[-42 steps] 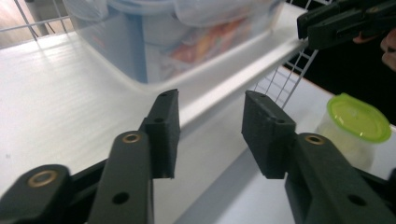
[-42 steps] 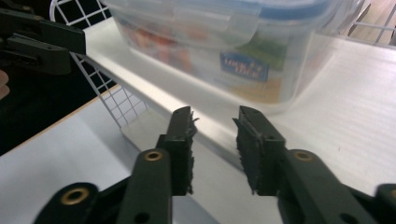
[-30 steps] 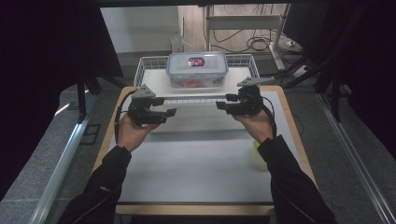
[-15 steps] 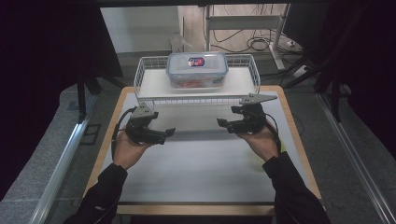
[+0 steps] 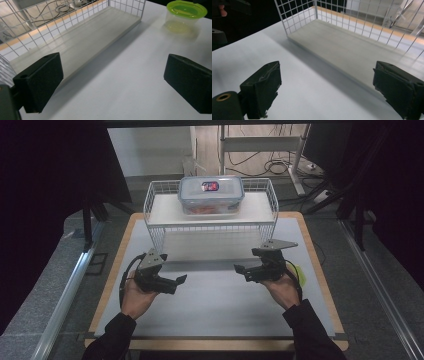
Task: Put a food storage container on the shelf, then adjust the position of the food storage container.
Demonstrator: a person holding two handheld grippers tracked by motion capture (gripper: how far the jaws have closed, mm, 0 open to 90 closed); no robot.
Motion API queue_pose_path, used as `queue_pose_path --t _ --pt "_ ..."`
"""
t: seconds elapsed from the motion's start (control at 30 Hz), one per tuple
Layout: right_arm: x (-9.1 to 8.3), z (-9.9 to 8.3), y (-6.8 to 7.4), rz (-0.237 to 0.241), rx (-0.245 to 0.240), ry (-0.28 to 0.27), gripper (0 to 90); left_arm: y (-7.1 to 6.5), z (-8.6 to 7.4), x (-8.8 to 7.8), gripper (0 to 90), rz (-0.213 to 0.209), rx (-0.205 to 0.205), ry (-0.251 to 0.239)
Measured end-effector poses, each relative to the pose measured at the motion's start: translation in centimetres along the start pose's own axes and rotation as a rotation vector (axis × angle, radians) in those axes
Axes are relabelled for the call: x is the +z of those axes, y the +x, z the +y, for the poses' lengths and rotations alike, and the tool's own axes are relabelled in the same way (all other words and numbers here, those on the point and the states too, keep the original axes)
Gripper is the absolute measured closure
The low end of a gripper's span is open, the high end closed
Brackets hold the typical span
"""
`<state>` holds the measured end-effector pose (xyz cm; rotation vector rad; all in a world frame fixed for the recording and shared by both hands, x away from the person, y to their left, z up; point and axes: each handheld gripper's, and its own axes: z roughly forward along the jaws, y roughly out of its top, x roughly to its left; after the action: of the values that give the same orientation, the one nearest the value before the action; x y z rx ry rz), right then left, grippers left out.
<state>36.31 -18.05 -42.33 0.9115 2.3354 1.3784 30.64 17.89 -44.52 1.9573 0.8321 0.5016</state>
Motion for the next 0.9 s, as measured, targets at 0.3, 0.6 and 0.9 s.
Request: queue_pose_path --t 0.3,0.6,0.9 --pt "-0.8 -2.8 0.4 0.001 0.029 0.002 7.0 -0.8 -3.0 0.1 0.6 0.000 -0.008 0.005" --pt "-0.7 -6.1 1.3 -0.010 0.004 0.049 6.1 -1.9 -5.6 0.5 0.3 0.016 0.016 0.052" --pt "0.0 -6.9 1.4 -0.058 -0.024 0.105 2.6 -1.8 -6.3 0.2 0.1 0.018 -0.001 0.039"
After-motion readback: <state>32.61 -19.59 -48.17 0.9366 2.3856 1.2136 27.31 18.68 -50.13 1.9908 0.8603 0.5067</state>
